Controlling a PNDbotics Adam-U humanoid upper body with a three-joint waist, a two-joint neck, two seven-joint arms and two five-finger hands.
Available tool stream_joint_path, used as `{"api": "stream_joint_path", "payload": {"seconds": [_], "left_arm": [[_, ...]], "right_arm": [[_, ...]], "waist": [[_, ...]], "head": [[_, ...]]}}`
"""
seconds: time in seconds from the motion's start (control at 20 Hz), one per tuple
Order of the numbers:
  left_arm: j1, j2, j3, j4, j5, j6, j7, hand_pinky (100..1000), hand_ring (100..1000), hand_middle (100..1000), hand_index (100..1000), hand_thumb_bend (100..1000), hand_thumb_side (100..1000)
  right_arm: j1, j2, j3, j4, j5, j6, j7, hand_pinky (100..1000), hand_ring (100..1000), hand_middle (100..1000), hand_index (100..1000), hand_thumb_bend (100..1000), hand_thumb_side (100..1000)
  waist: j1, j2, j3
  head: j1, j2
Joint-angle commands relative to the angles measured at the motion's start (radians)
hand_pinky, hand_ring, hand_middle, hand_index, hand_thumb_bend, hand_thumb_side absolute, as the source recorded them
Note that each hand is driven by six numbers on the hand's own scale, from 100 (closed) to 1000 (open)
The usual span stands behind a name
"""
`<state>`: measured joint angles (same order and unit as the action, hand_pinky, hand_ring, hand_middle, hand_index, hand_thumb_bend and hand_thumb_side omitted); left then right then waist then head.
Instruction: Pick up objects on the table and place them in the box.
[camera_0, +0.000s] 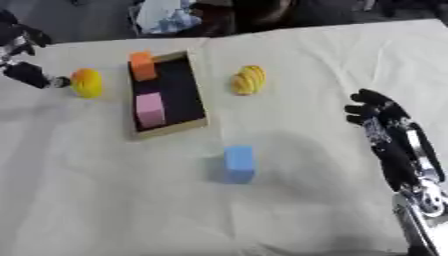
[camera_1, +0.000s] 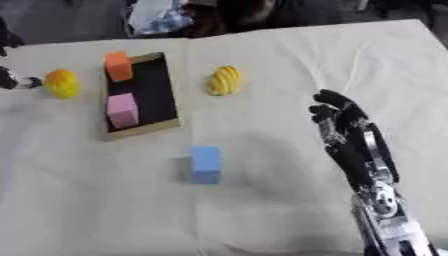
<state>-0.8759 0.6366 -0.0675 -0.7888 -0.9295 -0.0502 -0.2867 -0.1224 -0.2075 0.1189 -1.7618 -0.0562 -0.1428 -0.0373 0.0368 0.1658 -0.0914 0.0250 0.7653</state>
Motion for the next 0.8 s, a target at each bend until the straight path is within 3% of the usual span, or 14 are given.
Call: {"api": "stream_joint_path", "payload": {"seconds": [0.05,0.4,0.55,0.8], "left_arm": [[-0.029,0.003,0.037,0.062,-0.050,-0.010,0.054,749,710,751,845,576,320],[-0.032,-0.012,0.050,0.120,-0.081,-0.022,0.130,749,710,751,845,576,320],[-0.032,-0.029,0.080,0.136,-0.065,0.007,0.164,731,687,735,834,617,364],[-0.030,-0.056,0.073,0.164,-0.038,0.034,0.237,726,681,731,832,633,394]], "right_arm": [[-0.008,-0.013,0.002,-0.010,-0.007,-0.001,0.004,793,781,784,844,100,520],[-0.010,-0.014,0.003,-0.011,-0.008,-0.001,0.006,793,781,784,844,100,520],[-0.016,-0.016,0.007,-0.012,-0.009,-0.001,0.009,794,781,784,844,100,522],[-0.020,-0.017,0.011,-0.013,-0.010,-0.001,0.013,794,782,784,844,100,523]], "waist": [[0.005,-0.021,-0.005],[0.005,-0.019,-0.011],[0.002,-0.006,-0.033],[0.003,0.001,-0.046]], "head": [[0.006,0.005],[0.007,0.005],[0.016,0.005],[0.021,0.005]]}}
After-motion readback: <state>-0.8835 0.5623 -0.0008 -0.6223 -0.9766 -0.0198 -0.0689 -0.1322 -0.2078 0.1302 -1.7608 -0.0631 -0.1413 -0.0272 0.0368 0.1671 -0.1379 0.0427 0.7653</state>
